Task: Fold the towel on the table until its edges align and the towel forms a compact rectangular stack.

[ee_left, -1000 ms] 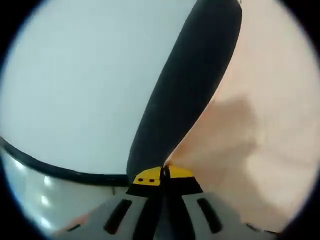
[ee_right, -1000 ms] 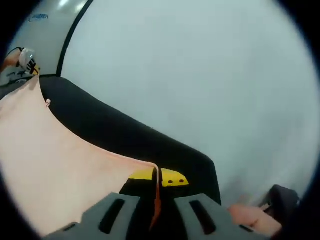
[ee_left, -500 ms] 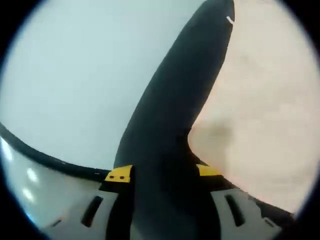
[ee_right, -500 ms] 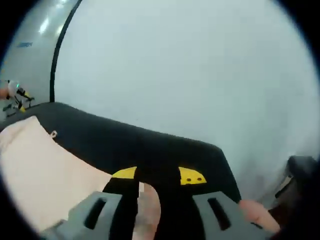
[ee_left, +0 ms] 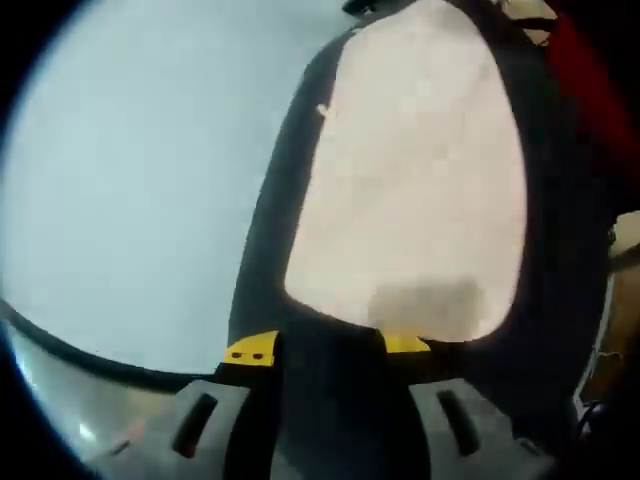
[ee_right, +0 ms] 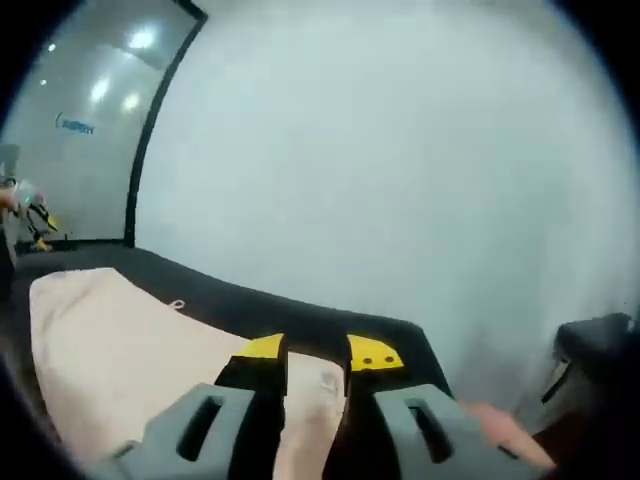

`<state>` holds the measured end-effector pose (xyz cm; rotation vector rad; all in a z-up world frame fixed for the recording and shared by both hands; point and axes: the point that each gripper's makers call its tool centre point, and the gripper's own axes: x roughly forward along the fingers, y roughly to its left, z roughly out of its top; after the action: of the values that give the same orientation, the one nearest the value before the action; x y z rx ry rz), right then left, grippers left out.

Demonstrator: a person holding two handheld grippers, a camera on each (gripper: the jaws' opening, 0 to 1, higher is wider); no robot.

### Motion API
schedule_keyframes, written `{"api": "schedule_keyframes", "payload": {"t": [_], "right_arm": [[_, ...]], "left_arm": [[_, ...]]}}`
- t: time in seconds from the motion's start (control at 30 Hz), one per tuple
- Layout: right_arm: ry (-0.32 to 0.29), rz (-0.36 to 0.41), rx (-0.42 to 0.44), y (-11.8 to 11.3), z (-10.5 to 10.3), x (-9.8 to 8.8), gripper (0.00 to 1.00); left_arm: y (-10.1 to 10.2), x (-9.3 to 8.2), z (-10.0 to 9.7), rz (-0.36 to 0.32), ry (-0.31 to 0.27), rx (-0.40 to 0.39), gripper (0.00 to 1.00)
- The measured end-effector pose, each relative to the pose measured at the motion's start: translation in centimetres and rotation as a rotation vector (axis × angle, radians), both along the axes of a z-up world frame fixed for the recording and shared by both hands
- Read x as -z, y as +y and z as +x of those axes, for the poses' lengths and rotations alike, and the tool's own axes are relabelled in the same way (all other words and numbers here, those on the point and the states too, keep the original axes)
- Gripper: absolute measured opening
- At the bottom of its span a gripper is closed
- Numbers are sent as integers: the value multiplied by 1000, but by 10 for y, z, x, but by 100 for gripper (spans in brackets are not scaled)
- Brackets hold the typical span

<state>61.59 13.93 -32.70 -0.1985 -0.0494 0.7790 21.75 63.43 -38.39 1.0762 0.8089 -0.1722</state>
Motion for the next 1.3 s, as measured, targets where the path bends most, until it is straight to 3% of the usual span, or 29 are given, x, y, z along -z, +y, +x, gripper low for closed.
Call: {"api": "schedule_keyframes", "payload": {"t": [0.1, 0.27, 0.43, 0.67, 0.73, 0.87, 0.9, 1.0, 1.07, 1.17, 1.23, 1.3], "right_arm": [[-17, -35, -68, -5, -22, 13, 16], [-33, -35, -94, -15, -43, 14, 15], [-43, -17, -134, -18, -61, 6, 15], [-58, -18, -173, -19, -80, -5, 12], [-101, -25, -184, -18, -87, -14, 12], [-139, -29, -193, -18, -98, -25, 12], [-149, -32, -193, -19, -100, -26, 12], [-172, -62, -186, -20, -104, -26, 12], [-180, -62, -196, -19, -107, -27, 12], [-157, -75, -212, -17, -108, -22, 12], [-153, -132, -223, -17, -109, -14, 12], [-194, -226, -206, -21, -110, -10, 11]], "left_arm": [[-23, 15, -18, 48, 53, 43, 32], [-42, 39, -25, 35, 74, 23, 29], [-18, 57, -36, 154, 162, -7, 28], [-13, 75, -24, 163, 186, 19, 27], [-12, 78, -25, 175, 205, 25, 25], [-9, 76, -21, 199, 164, 41, 25], [-10, 75, -20, 225, 127, 67, 25], [-16, 83, -24, 294, 99, 162, 17], [-21, 90, -33, 288, 105, 154, 12], [-23, 86, -31, 297, 51, 144, 6], [-21, 82, -31, 309, 33, 141, 1], [-21, 79, -33, 284, 34, 143, 0]]}}
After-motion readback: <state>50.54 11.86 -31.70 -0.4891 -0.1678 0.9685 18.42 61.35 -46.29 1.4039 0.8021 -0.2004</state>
